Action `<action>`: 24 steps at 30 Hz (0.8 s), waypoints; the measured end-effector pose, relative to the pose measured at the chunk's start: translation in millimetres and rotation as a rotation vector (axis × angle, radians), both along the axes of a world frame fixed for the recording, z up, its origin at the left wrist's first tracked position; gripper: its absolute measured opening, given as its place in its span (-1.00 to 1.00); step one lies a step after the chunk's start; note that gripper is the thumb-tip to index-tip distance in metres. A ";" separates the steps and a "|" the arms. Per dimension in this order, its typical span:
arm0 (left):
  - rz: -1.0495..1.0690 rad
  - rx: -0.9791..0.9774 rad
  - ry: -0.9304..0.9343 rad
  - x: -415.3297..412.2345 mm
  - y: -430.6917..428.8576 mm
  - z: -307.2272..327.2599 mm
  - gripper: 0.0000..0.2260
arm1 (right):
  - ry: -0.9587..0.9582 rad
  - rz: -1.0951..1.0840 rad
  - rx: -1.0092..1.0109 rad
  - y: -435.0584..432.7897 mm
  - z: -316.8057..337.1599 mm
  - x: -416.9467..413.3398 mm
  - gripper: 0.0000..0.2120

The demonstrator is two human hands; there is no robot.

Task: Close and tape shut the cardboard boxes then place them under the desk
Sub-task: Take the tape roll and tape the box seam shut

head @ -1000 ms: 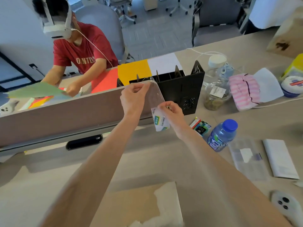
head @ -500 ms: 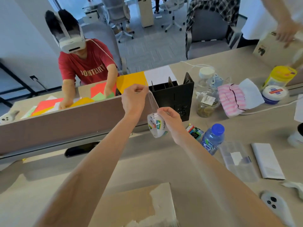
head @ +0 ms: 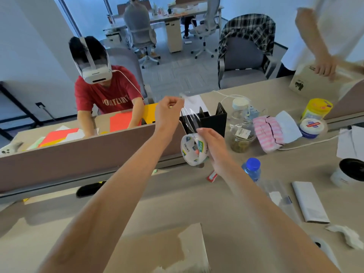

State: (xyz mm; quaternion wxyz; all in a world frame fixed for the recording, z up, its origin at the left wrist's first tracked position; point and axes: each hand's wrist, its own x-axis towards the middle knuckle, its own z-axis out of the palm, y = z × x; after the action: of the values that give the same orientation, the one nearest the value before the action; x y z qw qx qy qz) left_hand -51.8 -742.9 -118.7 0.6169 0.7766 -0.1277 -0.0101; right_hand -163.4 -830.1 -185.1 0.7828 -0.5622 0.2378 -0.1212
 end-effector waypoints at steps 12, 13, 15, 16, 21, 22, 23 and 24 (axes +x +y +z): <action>0.316 -0.204 0.334 -100.1 231.0 -77.8 -0.94 | 0.110 0.442 -0.593 141.9 -4.2 -55.8 -0.66; 0.340 -0.229 0.372 -112.2 252.6 -82.6 -0.95 | 0.106 0.486 -0.636 157.6 -3.6 -61.9 -0.67; 0.356 -0.277 0.439 -137.4 295.8 -90.5 -0.97 | 0.094 0.566 -0.713 187.7 -4.7 -73.9 -0.73; 0.352 -0.303 0.463 -150.5 316.3 -94.0 -0.98 | 0.090 0.599 -0.744 200.9 -6.7 -79.8 -0.77; 0.337 -0.345 0.541 -208.0 396.6 -116.6 -0.82 | 0.125 0.697 -0.931 255.0 -22.1 -105.5 -0.86; 0.351 -0.323 0.565 -216.3 404.7 -122.1 -0.82 | 0.130 0.701 -0.960 262.3 -25.2 -108.4 -0.87; 0.367 -0.309 0.585 -223.7 410.8 -127.8 -0.83 | 0.132 0.706 -0.992 268.8 -27.5 -111.1 -0.88; 0.378 -0.301 0.599 -230.0 415.2 -133.3 -0.86 | 0.133 0.713 -1.033 274.1 -29.5 -113.4 -0.88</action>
State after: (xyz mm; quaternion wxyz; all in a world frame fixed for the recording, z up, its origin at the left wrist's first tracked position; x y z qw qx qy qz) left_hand -281.8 -327.7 -252.1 0.7251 0.6497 0.2036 -0.1036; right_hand -276.8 -556.0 -214.7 0.3862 -0.9187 -0.0051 0.0830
